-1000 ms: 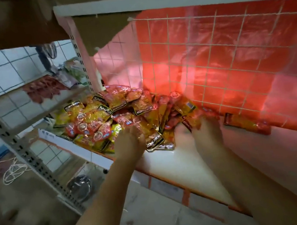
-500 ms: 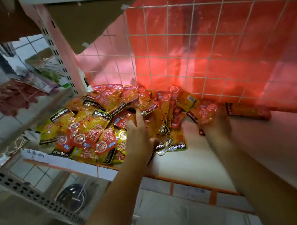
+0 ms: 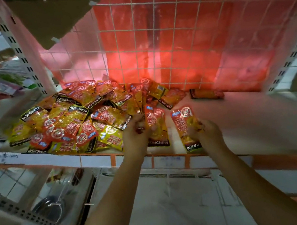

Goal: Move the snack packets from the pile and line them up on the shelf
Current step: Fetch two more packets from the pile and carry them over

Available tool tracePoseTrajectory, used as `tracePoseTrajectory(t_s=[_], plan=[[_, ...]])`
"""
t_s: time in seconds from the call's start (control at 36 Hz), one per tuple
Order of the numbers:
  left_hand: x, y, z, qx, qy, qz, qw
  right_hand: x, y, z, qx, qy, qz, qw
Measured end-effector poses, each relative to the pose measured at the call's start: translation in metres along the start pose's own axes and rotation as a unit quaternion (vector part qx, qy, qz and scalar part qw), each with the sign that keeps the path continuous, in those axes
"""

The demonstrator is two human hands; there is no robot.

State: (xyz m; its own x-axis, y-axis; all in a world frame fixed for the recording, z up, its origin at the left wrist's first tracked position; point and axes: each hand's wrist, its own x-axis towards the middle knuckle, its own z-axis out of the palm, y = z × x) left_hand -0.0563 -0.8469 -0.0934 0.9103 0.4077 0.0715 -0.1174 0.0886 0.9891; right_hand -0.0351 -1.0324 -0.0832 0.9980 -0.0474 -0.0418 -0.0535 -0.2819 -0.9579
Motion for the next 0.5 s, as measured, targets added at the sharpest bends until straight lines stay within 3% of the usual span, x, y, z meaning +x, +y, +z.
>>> tracePoseTrajectory(t_s=[0.22,0.5], plan=[[-0.043,-0.001,0.054,-0.071,-0.070,-0.021,0.995,-0.018,-0.003,-0.075,0.138,-0.030,0.040,0.989],[-0.105,-0.001,0.199,-0.070,-0.111,-0.017,0.991,-0.012,0.027,-0.207,0.118,-0.060,0.015,0.991]])
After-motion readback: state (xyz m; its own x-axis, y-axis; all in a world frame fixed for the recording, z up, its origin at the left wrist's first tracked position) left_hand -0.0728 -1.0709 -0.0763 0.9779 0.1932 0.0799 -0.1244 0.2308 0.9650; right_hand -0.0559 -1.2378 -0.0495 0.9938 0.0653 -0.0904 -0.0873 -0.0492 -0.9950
